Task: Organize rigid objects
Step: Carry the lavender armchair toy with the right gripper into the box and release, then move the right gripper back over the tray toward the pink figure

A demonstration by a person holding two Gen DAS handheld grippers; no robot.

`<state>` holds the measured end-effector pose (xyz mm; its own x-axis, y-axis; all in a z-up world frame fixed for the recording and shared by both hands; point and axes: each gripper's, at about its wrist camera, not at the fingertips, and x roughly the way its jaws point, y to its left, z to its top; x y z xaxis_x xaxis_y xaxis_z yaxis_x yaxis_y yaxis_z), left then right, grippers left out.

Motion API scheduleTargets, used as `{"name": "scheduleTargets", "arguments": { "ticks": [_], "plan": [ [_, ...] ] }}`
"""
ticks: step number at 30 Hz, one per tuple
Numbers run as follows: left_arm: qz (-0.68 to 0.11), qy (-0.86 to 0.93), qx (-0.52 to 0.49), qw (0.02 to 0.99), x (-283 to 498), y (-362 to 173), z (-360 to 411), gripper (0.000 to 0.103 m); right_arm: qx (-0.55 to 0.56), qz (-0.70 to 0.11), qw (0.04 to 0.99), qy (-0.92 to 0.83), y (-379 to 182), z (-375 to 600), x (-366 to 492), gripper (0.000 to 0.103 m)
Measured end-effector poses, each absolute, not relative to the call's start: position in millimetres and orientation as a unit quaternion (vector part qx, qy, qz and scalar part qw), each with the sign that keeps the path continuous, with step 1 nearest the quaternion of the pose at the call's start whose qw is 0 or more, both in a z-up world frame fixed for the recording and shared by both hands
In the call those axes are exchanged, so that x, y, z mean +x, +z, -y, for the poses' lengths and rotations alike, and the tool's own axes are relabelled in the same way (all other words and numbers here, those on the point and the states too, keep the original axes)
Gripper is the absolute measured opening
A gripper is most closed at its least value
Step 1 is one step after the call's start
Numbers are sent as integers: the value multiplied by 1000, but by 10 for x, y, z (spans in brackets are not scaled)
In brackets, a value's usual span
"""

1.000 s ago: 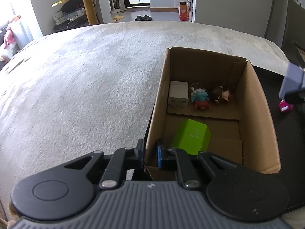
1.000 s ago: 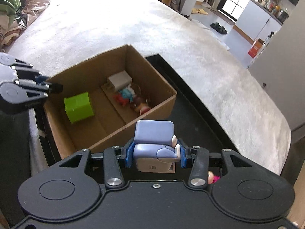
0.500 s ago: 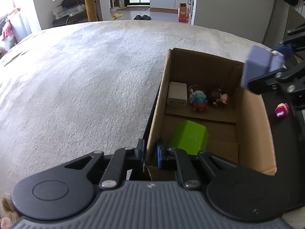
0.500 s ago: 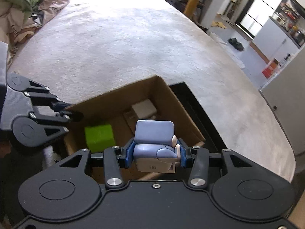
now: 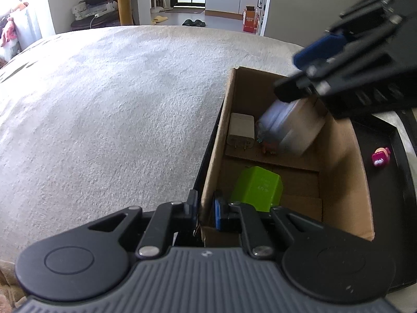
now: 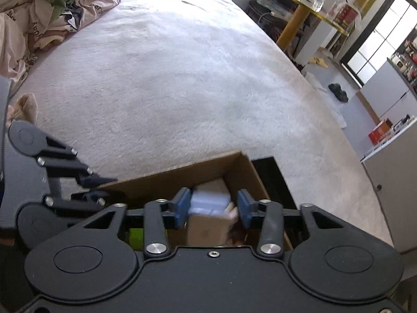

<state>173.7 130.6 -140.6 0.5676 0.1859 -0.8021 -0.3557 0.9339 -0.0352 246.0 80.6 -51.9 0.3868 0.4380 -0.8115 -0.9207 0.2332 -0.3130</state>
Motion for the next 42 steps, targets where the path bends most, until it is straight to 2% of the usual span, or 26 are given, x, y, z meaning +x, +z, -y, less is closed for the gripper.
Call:
{"name": "scheduleTargets", "arguments": {
  "ticks": [2, 9, 11, 13, 17, 19, 42],
  "plan": [
    [-439, 156, -95, 880, 1738, -1416, -1312, 11, -413, -296, 724, 467, -530, -868, 2475, 30],
    [-441, 156, -100, 878, 1749, -1427, -1324, 11, -400, -298, 729, 469, -538, -840, 2479, 30],
    [-441, 156, -95, 879, 1751, -1423, -1305, 11, -396, -296, 735, 465, -541, -814, 2461, 34],
    [-441, 156, -95, 879, 1743, -1421, -1301, 11, -384, -296, 742, 463, -541, -765, 2449, 43],
    [-442, 156, -93, 879, 1743, -1417, -1290, 11, -354, -306, 757, 457, -543, -657, 2440, 50],
    [-442, 157, -89, 879, 1746, -1412, -1273, 11, -342, -306, 764, 454, -542, -577, 2424, 57],
    [-454, 166, -43, 874, 1816, -1398, -1134, 12, -190, -347, 854, 338, -818, 905, 2455, 59]
  ]
}}
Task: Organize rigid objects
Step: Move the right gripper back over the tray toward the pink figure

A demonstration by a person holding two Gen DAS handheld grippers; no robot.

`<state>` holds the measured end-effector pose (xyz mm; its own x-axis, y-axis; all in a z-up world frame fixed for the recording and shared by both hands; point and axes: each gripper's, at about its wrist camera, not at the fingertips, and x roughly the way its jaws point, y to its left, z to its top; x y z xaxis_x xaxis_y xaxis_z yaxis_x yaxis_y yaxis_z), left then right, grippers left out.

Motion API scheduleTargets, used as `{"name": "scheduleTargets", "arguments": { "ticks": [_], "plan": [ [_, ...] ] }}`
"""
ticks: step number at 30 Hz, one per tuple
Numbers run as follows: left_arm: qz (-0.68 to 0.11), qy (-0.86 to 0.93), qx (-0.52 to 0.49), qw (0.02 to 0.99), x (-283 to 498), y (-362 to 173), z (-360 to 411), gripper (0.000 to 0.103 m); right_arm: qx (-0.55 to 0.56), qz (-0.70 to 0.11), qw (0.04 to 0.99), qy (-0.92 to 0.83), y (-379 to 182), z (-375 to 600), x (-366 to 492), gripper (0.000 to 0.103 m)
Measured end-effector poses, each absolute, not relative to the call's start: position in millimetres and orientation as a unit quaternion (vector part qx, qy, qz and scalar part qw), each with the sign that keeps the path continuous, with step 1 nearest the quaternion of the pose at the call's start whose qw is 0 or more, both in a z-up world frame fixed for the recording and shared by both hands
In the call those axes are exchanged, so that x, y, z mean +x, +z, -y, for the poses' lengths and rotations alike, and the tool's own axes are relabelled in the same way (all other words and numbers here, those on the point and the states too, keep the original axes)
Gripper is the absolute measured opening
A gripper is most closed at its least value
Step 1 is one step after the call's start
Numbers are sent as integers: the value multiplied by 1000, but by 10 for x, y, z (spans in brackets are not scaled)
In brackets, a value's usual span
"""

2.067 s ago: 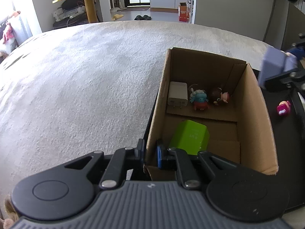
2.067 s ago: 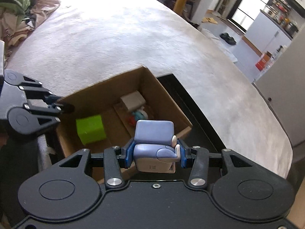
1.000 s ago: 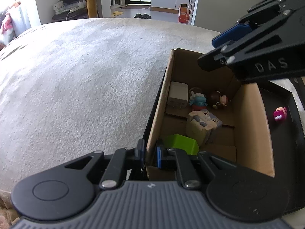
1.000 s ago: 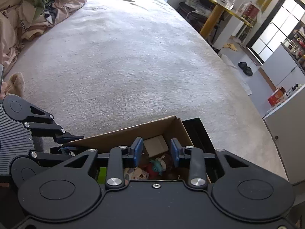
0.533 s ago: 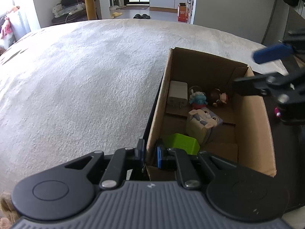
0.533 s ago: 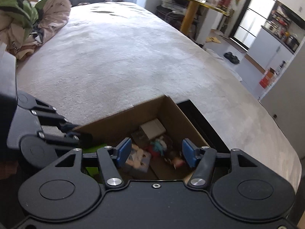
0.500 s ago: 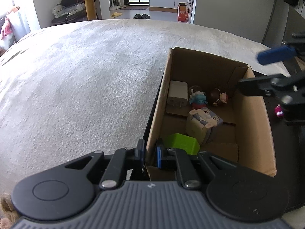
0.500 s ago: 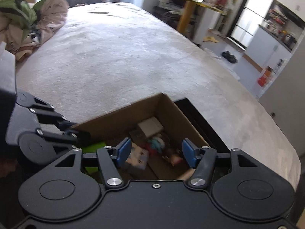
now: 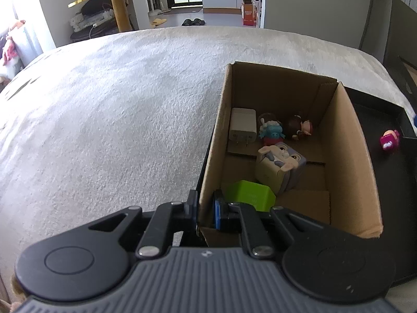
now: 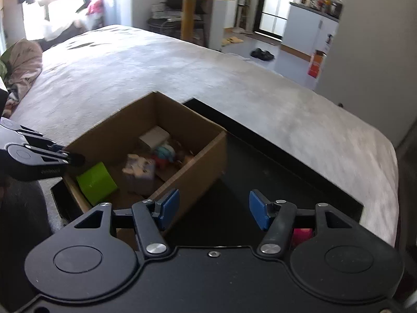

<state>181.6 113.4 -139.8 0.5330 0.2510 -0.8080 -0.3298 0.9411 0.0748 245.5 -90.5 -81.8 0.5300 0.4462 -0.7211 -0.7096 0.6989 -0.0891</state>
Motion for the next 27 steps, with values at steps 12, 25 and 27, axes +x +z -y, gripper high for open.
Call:
{"name": "scheduleTargets", "arguments": {
  "ticks": [12, 25, 27],
  "plan": [
    [-458, 176, -17, 871, 1854, -1406, -1049, 12, -135, -357, 869, 313, -955, 1459, 2429, 59],
    [-462, 188, 9, 867, 1893, -1404, -964, 14, -104, -358, 883, 285, -1105, 1879, 2464, 77],
    [-464, 191, 16, 865, 1907, -1407, -941, 14, -102, -356, 884, 283, -1119, 1917, 2464, 80]
  ]
}}
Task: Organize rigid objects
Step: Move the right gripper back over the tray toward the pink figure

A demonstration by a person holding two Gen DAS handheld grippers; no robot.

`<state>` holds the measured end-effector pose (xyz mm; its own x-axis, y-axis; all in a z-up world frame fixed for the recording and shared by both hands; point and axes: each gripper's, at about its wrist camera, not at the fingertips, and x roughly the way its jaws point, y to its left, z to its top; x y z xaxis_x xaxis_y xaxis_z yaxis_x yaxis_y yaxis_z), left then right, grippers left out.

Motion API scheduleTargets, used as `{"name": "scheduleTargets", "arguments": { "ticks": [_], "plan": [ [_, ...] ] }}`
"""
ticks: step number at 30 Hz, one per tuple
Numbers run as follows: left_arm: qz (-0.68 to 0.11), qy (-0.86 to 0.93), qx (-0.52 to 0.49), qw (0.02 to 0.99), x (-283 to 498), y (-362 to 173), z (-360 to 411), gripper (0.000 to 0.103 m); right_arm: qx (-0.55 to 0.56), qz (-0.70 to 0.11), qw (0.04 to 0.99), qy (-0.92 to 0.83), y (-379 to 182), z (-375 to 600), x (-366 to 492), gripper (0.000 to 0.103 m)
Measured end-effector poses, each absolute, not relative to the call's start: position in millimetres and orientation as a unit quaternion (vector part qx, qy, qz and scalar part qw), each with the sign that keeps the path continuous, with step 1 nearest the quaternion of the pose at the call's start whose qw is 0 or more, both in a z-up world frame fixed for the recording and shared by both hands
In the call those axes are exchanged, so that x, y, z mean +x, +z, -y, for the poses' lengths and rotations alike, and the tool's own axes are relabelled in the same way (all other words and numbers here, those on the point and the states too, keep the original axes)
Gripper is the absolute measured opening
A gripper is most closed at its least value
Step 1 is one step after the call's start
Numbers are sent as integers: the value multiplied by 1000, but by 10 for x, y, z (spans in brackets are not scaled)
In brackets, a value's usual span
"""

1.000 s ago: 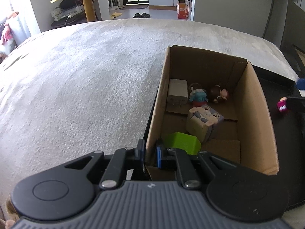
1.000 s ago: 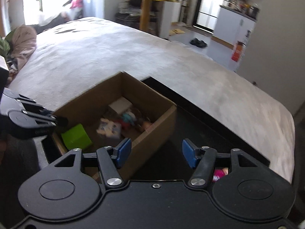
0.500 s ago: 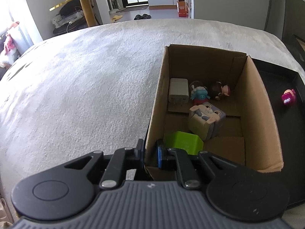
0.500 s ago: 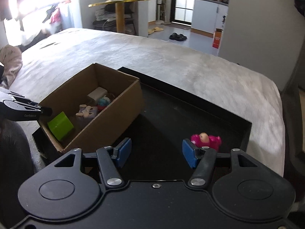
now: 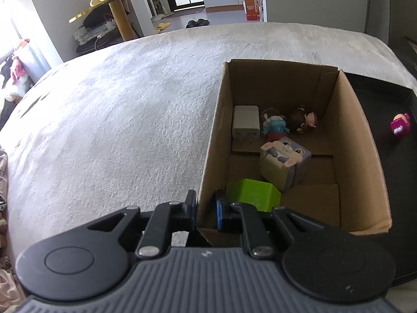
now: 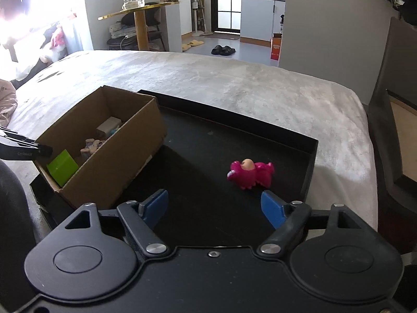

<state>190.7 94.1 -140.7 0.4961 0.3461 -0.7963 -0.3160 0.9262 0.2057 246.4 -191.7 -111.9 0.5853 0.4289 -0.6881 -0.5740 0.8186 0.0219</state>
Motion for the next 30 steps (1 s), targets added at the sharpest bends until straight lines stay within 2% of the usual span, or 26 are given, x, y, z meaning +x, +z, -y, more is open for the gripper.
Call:
{"name": "scheduleTargets", "arguments": {
  "ticks": [4, 19, 30],
  "plan": [
    [-468, 197, 31, 861, 1921, -1409, -893, 14, -91, -356, 885, 287, -1158, 1968, 2481, 93],
    [-478, 203, 49, 853, 1966, -1406, -812, 15, -87, -341, 888, 295, -1270, 1980, 2710, 98],
    [-481, 205, 51, 851, 1974, -1416, -819, 16, -94, -342, 891, 283, -1415, 1881, 3066, 98]
  ]
}}
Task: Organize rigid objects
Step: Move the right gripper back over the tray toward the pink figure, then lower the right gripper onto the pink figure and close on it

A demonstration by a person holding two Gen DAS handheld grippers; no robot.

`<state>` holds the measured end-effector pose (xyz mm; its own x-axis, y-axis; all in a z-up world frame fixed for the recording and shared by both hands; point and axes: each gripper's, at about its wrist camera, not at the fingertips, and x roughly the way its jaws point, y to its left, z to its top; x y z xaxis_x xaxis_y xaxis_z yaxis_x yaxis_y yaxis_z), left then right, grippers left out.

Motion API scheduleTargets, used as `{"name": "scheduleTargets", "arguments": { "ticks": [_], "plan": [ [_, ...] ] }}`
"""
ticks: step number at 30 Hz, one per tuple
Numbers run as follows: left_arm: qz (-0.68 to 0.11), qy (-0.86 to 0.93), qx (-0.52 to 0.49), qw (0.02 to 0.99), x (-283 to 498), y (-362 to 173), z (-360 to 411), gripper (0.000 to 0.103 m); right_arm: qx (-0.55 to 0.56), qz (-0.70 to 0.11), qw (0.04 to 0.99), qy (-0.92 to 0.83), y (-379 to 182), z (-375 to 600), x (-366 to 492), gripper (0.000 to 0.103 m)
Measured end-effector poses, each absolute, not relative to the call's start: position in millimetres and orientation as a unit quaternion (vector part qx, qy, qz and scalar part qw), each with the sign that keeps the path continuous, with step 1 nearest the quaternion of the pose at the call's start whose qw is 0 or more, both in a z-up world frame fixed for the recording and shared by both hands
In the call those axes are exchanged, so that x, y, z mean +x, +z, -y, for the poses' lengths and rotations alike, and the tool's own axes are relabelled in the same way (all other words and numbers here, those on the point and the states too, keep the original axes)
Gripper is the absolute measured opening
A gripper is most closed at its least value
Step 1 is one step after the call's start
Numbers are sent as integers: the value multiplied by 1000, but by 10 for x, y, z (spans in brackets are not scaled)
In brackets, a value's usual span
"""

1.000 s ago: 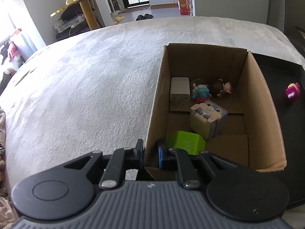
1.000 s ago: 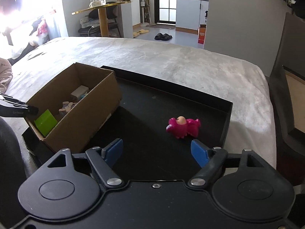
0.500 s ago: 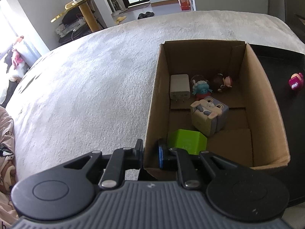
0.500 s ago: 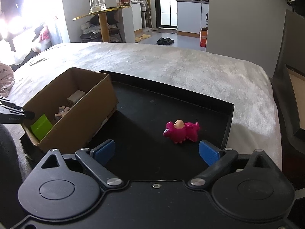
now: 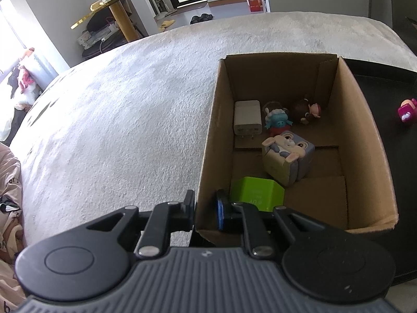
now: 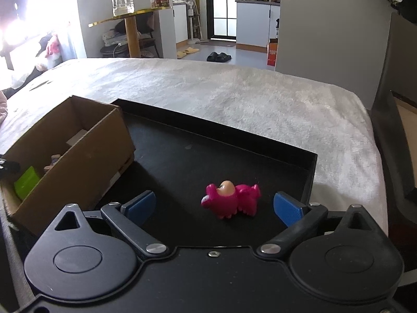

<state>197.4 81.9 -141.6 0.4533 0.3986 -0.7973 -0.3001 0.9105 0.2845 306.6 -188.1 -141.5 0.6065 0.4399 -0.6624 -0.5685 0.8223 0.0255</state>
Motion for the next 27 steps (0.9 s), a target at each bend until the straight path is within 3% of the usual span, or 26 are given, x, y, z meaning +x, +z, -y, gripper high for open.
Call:
{"name": "scheduleTargets", "arguments": {
  "ticks": [14, 17, 19, 21, 23, 27],
  "plan": [
    [-483, 204, 47, 850, 1970, -1418, -830, 16, -127, -390, 875, 256, -1680, 1570, 3443, 98],
    [-481, 203, 48, 851, 1969, -1415, -830, 16, -133, -410, 865, 258, -1744, 1531, 3455, 84],
    [-481, 203, 49, 852, 1973, -1414, -827, 16, -140, -414, 865, 247, -1751, 1526, 3425, 60],
    [-481, 204, 49, 851, 1975, -1416, -824, 16, -130, -415, 867, 241, -1713, 1551, 3389, 59],
    [-480, 203, 48, 852, 1976, -1414, -824, 16, -121, -419, 865, 249, -1691, 1580, 3330, 39],
    [-480, 202, 50, 852, 1976, -1413, -818, 16, -124, -427, 861, 248, -1710, 1627, 3194, 40]
  ]
}}
